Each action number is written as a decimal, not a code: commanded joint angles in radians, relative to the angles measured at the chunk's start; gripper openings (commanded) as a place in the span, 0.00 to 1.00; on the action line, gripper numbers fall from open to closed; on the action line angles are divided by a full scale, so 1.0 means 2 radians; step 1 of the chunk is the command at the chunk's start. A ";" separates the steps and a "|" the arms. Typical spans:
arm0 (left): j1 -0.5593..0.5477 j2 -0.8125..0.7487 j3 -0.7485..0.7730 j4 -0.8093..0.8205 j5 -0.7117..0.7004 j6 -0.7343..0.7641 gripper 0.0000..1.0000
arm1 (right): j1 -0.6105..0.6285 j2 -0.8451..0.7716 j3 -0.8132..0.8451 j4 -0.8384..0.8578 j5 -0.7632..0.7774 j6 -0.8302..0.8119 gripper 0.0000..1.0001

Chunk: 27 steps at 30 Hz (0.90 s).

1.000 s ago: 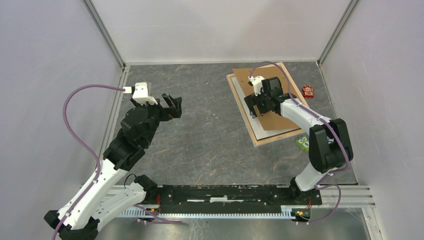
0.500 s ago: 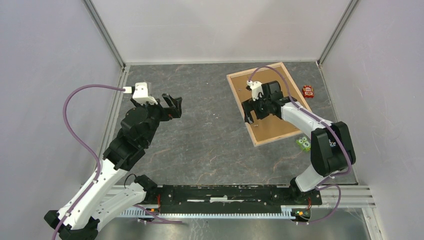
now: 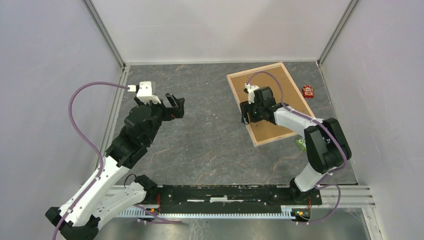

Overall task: Put the photo into the frame
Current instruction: Turn over the photo frame item on the photo frame, then move the photo frame to the center of the board.

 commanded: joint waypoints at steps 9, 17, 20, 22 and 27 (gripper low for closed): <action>0.003 0.041 0.012 0.003 0.022 0.014 1.00 | 0.045 0.040 -0.043 0.065 0.003 0.035 0.60; 0.018 0.078 0.014 -0.003 0.048 -0.007 1.00 | 0.115 0.018 -0.079 0.143 -0.086 0.134 0.56; 0.019 0.098 0.016 -0.013 0.048 -0.020 1.00 | 0.146 0.004 -0.113 0.211 -0.116 0.192 0.58; 0.019 0.113 0.022 -0.026 0.046 -0.038 1.00 | 0.169 -0.007 -0.117 0.214 -0.114 0.197 0.61; 0.036 0.146 0.018 -0.057 0.081 -0.108 1.00 | 0.187 -0.079 -0.115 0.151 -0.081 0.181 0.76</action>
